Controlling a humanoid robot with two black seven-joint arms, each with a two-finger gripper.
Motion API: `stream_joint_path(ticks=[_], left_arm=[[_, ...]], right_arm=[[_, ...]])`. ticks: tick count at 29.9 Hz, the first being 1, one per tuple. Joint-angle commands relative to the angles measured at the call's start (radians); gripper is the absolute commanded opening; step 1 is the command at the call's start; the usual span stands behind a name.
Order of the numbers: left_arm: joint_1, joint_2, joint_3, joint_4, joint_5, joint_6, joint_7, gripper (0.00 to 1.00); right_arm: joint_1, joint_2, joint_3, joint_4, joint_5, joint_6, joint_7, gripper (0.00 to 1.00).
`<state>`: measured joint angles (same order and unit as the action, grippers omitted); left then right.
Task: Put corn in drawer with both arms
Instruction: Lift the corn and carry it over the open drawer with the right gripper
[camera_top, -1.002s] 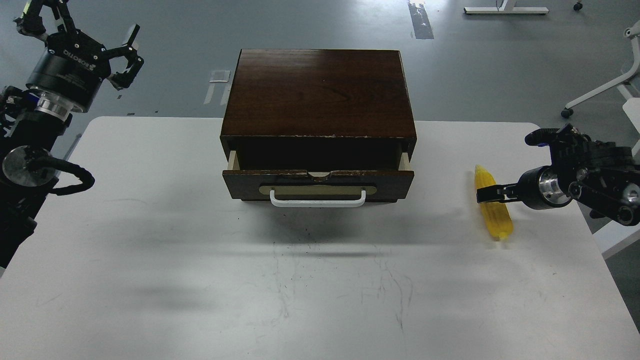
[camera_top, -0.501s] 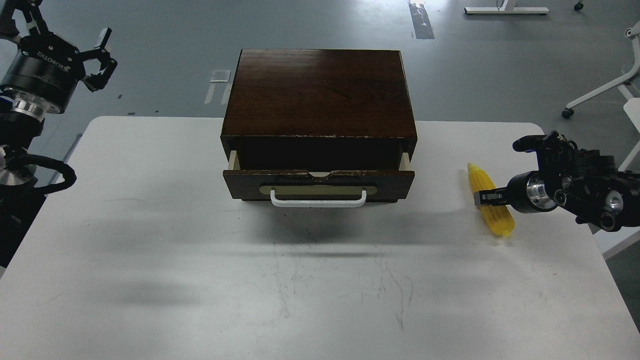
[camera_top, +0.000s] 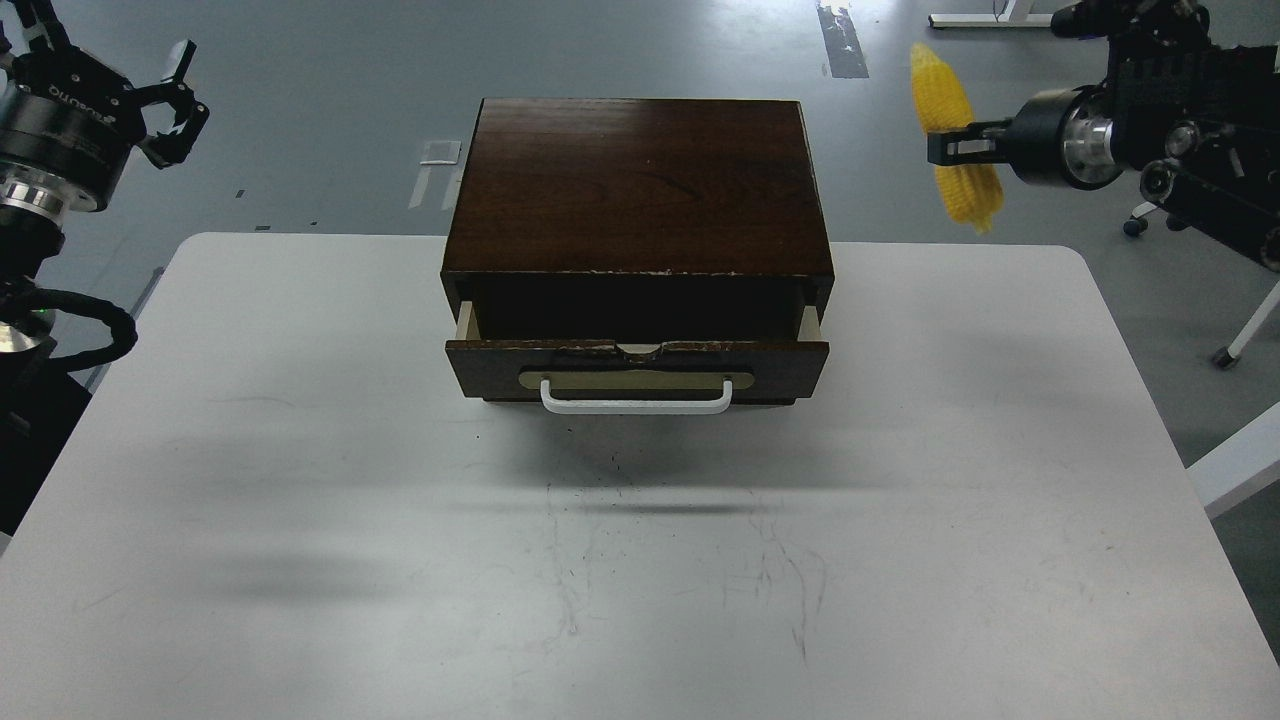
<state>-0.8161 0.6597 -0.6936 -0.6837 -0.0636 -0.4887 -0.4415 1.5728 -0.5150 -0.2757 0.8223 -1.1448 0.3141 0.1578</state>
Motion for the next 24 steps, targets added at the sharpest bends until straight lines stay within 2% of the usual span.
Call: stream_joint_path(ticks=[1, 5, 9, 14, 16, 19, 24], left_arm=[[0.005, 0.004, 0.002, 0.003, 0.004, 0.0, 0.001, 0.98], [0.012, 0.008, 0.002, 0.003, 0.004, 0.0, 0.001, 0.98], [0.012, 0.009, 0.002, 0.003, 0.004, 0.0, 0.001, 0.98], [0.02, 0.047, 0.002, 0.001, 0.002, 0.0, 0.001, 0.98], [0.022, 0.051, 0.002, 0.001, 0.002, 0.0, 0.001, 0.98], [0.022, 0.057, 0.002, 0.001, 0.004, 0.0, 0.001, 0.98], [0.023, 0.058, 0.002, 0.001, 0.004, 0.0, 0.001, 0.98]], right_arm=[[0.082, 0.096, 0.0, 0.064, -0.006, -0.042, 0.034, 0.0], [0.121, 0.144, -0.007, 0.122, -0.109, -0.131, 0.043, 0.0], [0.148, 0.159, -0.004, 0.211, -0.317, -0.145, 0.112, 0.0], [0.15, 0.141, -0.013, 0.339, -0.484, -0.153, 0.124, 0.0], [0.147, 0.119, -0.011, 0.369, -0.503, -0.153, 0.129, 0.0], [0.128, 0.092, -0.007, 0.438, -0.504, -0.158, 0.161, 0.0], [0.085, 0.085, -0.011, 0.477, -0.53, -0.214, 0.166, 0.0]])
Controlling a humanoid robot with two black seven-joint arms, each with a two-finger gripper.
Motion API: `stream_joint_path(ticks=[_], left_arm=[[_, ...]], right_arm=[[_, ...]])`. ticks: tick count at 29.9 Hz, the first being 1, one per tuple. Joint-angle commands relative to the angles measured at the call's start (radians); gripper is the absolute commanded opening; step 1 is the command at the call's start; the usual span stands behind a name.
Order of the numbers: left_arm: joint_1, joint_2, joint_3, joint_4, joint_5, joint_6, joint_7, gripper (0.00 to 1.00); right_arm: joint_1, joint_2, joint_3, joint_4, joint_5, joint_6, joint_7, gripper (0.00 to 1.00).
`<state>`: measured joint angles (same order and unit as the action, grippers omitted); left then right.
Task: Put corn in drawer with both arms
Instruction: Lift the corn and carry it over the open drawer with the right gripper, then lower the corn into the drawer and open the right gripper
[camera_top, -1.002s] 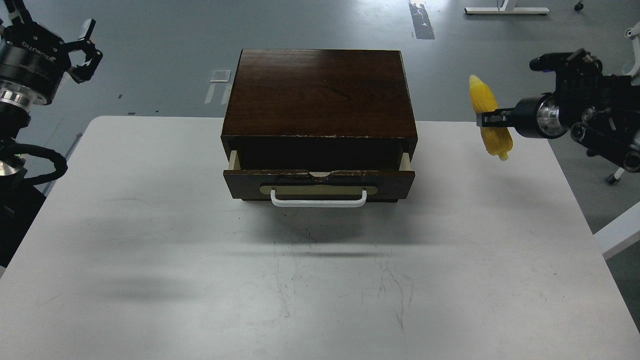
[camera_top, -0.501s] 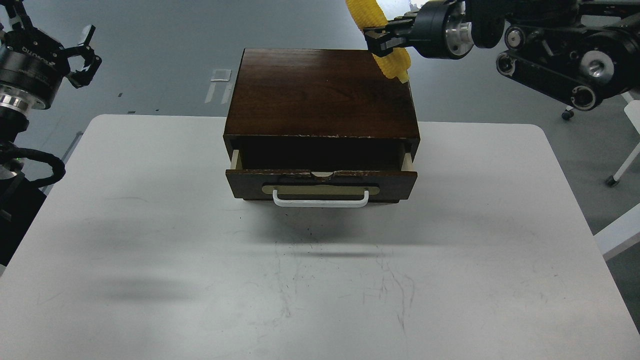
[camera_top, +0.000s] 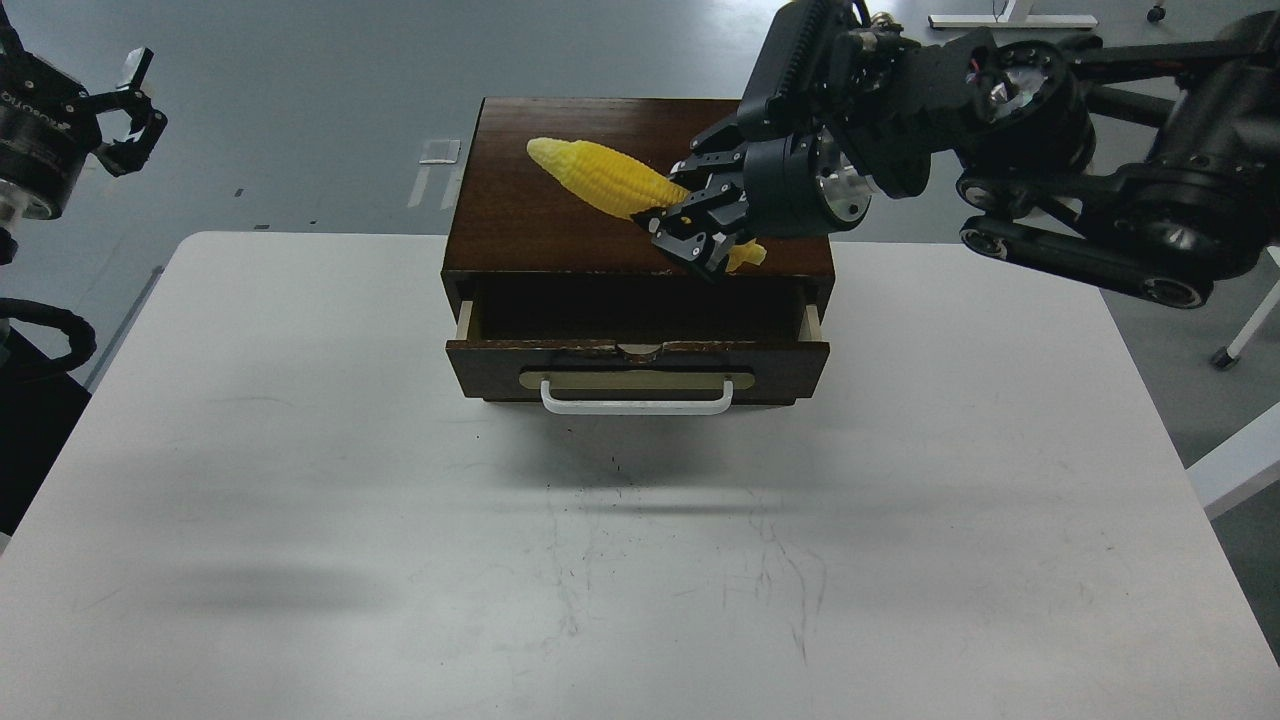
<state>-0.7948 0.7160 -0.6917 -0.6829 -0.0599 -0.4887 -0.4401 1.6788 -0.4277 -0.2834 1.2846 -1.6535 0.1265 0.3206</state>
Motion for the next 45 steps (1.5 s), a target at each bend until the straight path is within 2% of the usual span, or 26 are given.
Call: stream_joint_path(ticks=[1, 10, 18, 19, 21, 24, 27, 35, 45], left_arm=[[0.002, 0.002, 0.0, 0.0, 0.0, 0.0, 0.0, 0.98], [0.003, 0.022, -0.002, 0.0, -0.001, 0.0, -0.002, 0.98], [0.003, 0.017, -0.003, 0.0, -0.003, 0.0, -0.011, 0.98], [0.003, 0.016, -0.003, 0.0, -0.005, 0.0, -0.011, 0.98], [0.003, 0.017, -0.005, 0.002, -0.006, 0.0, -0.012, 0.98], [0.003, 0.019, -0.005, 0.002, -0.008, 0.0, -0.012, 0.98], [0.003, 0.019, -0.005, 0.002, -0.006, 0.0, -0.012, 0.98], [0.003, 0.019, -0.006, 0.002, -0.011, 0.0, -0.012, 0.98], [0.003, 0.02, -0.009, 0.013, -0.014, 0.0, -0.012, 0.98]], right_arm=[[-0.03, -0.002, -0.006, 0.015, -0.052, -0.031, 0.003, 0.0], [-0.057, -0.016, -0.01, 0.012, -0.186, -0.05, 0.018, 0.0], [-0.079, -0.014, -0.008, 0.012, -0.189, -0.05, 0.018, 0.0], [-0.082, -0.014, -0.007, 0.01, -0.189, -0.051, 0.018, 0.08], [-0.094, -0.016, -0.007, 0.007, -0.187, -0.053, 0.017, 0.15], [-0.105, -0.016, -0.006, 0.007, -0.186, -0.059, 0.018, 0.33], [-0.106, -0.016, -0.006, 0.009, -0.186, -0.062, 0.018, 0.44], [-0.117, -0.017, -0.005, 0.009, -0.186, -0.067, 0.017, 0.54], [-0.125, -0.017, -0.008, 0.002, -0.183, -0.065, 0.015, 0.55]])
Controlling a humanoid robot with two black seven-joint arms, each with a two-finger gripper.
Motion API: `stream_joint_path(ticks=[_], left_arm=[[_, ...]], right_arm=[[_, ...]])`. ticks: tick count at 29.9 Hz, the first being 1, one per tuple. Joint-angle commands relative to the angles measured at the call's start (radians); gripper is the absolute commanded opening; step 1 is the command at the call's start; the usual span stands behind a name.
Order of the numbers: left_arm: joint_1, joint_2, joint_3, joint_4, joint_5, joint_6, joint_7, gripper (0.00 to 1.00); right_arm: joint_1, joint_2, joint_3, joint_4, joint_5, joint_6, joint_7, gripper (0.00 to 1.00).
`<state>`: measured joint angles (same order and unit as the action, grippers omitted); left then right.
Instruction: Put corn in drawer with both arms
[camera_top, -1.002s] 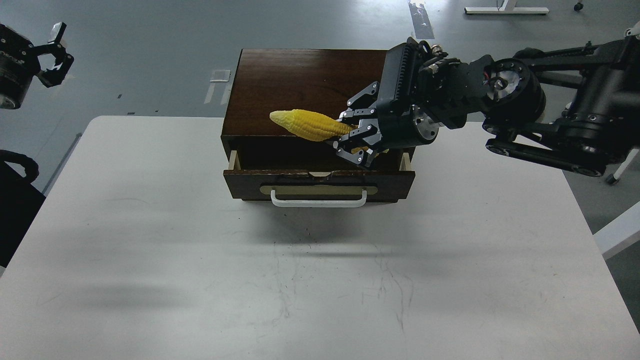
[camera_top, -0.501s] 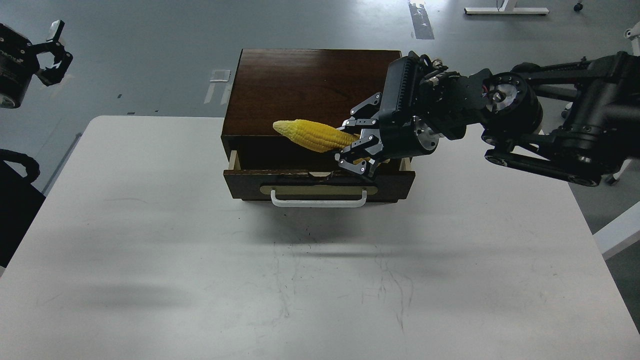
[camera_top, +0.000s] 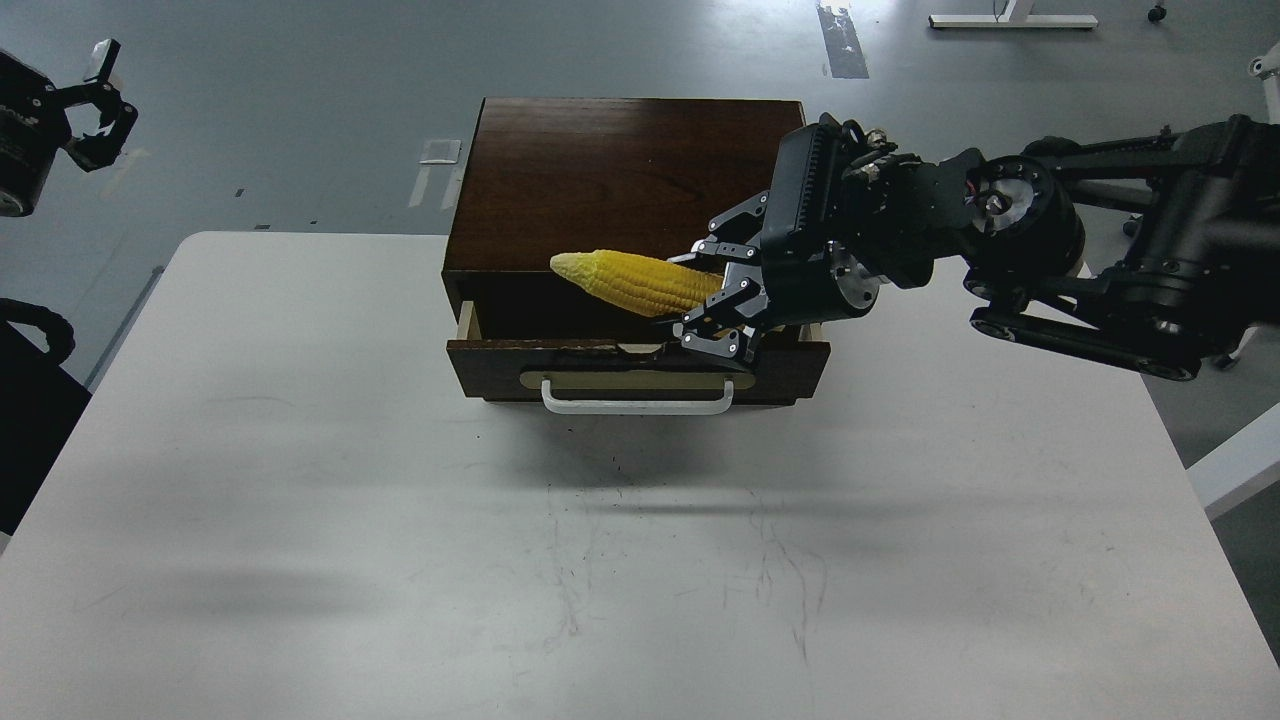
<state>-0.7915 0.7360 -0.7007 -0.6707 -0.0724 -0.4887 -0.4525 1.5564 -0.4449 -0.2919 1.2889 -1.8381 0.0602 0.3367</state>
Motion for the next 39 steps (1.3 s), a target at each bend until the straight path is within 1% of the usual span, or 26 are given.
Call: stream_joint_path(ticks=[1, 4, 7, 8, 11, 13, 17, 18, 19, 20, 21, 24, 26, 28, 32, 34, 35, 37, 38, 39], left_arm=[[0.0, 0.0, -0.002, 0.0, -0.001, 0.0, 0.0, 0.98], [0.0, -0.001, -0.003, 0.0, -0.003, 0.0, -0.002, 0.98], [0.0, 0.0, -0.003, 0.0, -0.003, 0.0, -0.015, 0.98], [0.0, 0.0, -0.003, 0.0, -0.003, 0.0, -0.024, 0.98], [0.0, 0.0, -0.005, 0.0, -0.003, 0.0, -0.029, 0.98], [0.0, 0.0, -0.005, 0.002, -0.003, 0.0, -0.029, 0.98], [0.0, 0.002, -0.003, 0.002, -0.003, 0.0, -0.029, 0.98], [0.0, 0.002, -0.003, 0.002, -0.003, 0.0, -0.029, 0.98], [0.0, 0.0, -0.003, 0.002, -0.003, 0.0, -0.029, 0.98], [0.0, 0.0, -0.003, 0.002, -0.003, 0.0, -0.029, 0.98], [0.0, 0.0, -0.003, 0.002, -0.003, 0.0, -0.028, 0.98], [0.0, -0.003, -0.003, 0.002, -0.001, 0.0, -0.028, 0.98], [0.0, -0.006, -0.002, 0.002, -0.001, 0.0, -0.028, 0.98], [0.0, -0.013, 0.006, 0.003, 0.0, 0.0, -0.026, 0.98], [0.002, -0.018, 0.007, 0.002, 0.002, 0.0, -0.026, 0.98], [0.002, -0.036, 0.006, 0.003, 0.0, 0.0, -0.023, 0.98], [0.0, -0.044, 0.006, 0.003, 0.0, 0.0, -0.023, 0.98], [0.002, -0.073, 0.007, 0.005, 0.0, 0.0, -0.023, 0.98], [0.002, -0.073, 0.007, 0.005, 0.0, 0.0, -0.023, 0.98], [0.002, -0.093, 0.007, 0.014, 0.0, 0.0, -0.021, 0.98]], right_arm=[[-0.004, 0.0, 0.0, -0.002, 0.002, 0.001, -0.001, 0.56], [-0.004, -0.014, 0.004, -0.002, 0.002, 0.001, -0.001, 0.58], [-0.004, -0.014, 0.002, 0.0, 0.002, 0.001, -0.001, 0.66], [-0.004, -0.014, 0.004, 0.0, 0.002, 0.001, -0.001, 0.72], [-0.002, -0.014, 0.01, 0.0, 0.002, 0.001, -0.001, 0.77], [-0.001, -0.014, 0.013, -0.002, 0.005, 0.001, -0.001, 0.78], [0.001, -0.023, 0.068, -0.02, 0.025, 0.0, -0.001, 0.83], [-0.002, -0.044, 0.104, -0.026, 0.055, 0.0, -0.001, 0.93], [-0.004, -0.057, 0.121, -0.028, 0.08, 0.003, -0.001, 0.97], [-0.005, -0.069, 0.137, -0.028, 0.115, 0.009, -0.001, 0.99], [-0.012, -0.089, 0.163, -0.033, 0.213, 0.012, -0.001, 1.0], [-0.004, -0.115, 0.181, -0.068, 0.458, 0.013, -0.002, 1.0], [-0.001, -0.132, 0.181, -0.086, 0.541, 0.012, -0.002, 1.0], [-0.005, -0.182, 0.201, -0.144, 0.678, 0.012, -0.002, 1.0], [-0.022, -0.201, 0.231, -0.203, 0.871, 0.012, -0.002, 1.0], [-0.036, -0.201, 0.258, -0.253, 1.067, 0.012, -0.002, 1.0], [-0.041, -0.201, 0.267, -0.263, 1.126, 0.009, -0.004, 1.0], [-0.088, -0.201, 0.307, -0.299, 1.386, 0.009, -0.002, 1.0], [-0.088, -0.201, 0.307, -0.299, 1.387, 0.009, -0.002, 1.0], [-0.114, -0.202, 0.345, -0.319, 1.499, 0.009, -0.004, 1.0]])
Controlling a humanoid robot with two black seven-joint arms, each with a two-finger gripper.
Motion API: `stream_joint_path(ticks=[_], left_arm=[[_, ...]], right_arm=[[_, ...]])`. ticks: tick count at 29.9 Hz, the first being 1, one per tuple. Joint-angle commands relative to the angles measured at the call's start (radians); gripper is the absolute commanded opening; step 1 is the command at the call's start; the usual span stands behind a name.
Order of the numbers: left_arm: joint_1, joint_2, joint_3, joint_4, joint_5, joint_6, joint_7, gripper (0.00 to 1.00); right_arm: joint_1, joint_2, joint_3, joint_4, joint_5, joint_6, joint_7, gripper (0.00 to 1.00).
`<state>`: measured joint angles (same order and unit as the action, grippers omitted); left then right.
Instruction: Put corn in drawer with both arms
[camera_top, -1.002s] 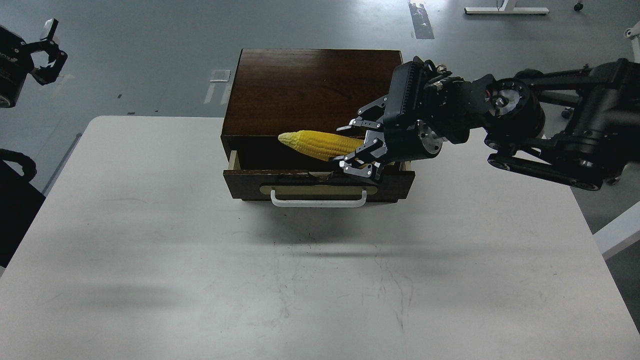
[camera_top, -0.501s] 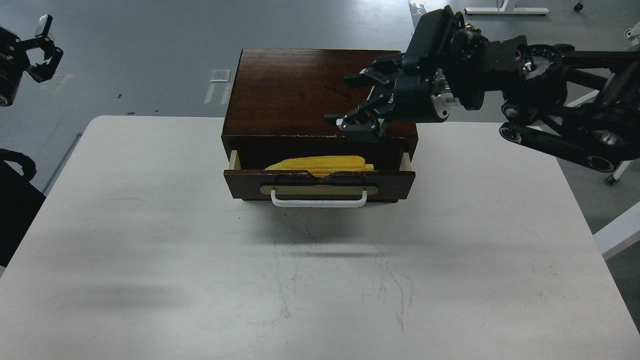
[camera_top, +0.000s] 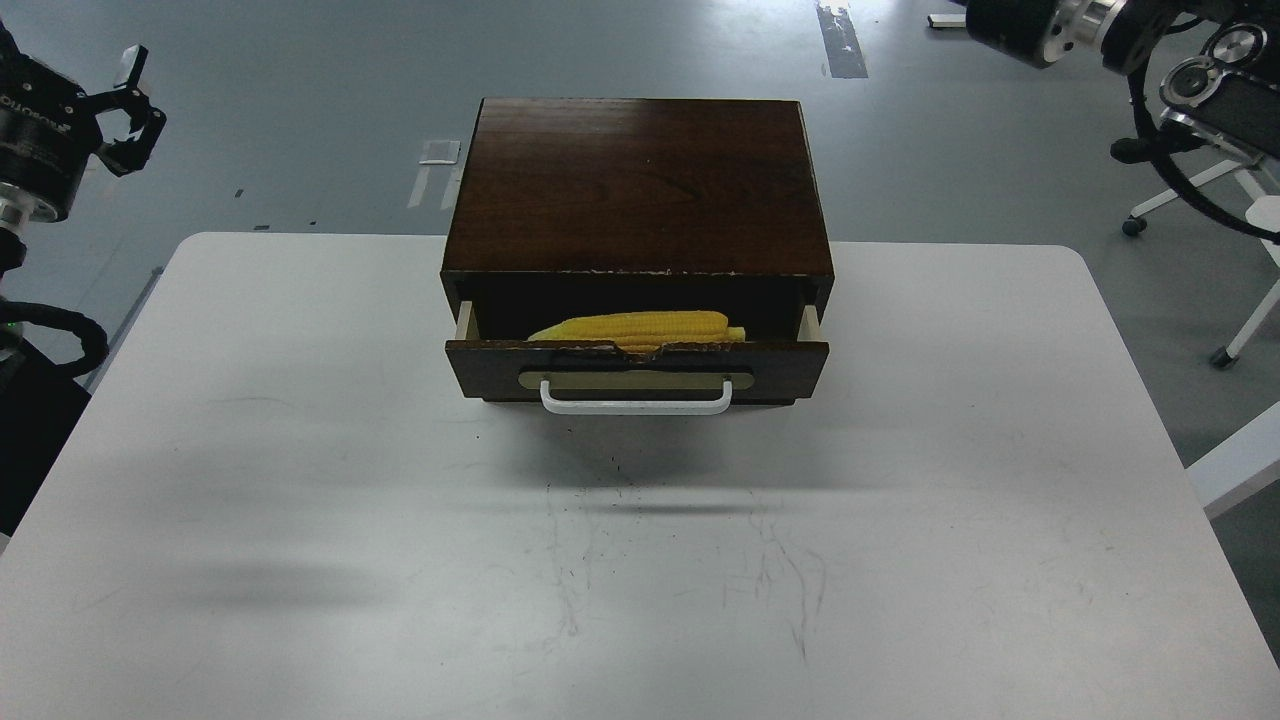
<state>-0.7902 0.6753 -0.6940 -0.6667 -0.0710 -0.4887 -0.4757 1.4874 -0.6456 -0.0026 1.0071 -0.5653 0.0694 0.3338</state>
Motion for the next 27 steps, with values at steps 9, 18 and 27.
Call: stream_joint_path(ticks=[9, 18, 27], left_arm=[[-0.011, -0.14, 0.001, 0.134, -0.003, 0.0, 0.006, 0.98], [-0.007, -0.233, -0.007, 0.211, -0.006, 0.0, 0.006, 0.98], [-0.015, -0.275, -0.015, 0.282, -0.006, 0.0, 0.011, 0.98]], right_arm=[[-0.3, -0.023, 0.413, -0.102, 0.643, 0.004, -0.012, 1.0], [-0.59, -0.011, 0.716, -0.168, 0.872, 0.19, -0.018, 1.0], [-0.748, 0.021, 0.785, -0.324, 0.979, 0.419, -0.035, 1.0]])
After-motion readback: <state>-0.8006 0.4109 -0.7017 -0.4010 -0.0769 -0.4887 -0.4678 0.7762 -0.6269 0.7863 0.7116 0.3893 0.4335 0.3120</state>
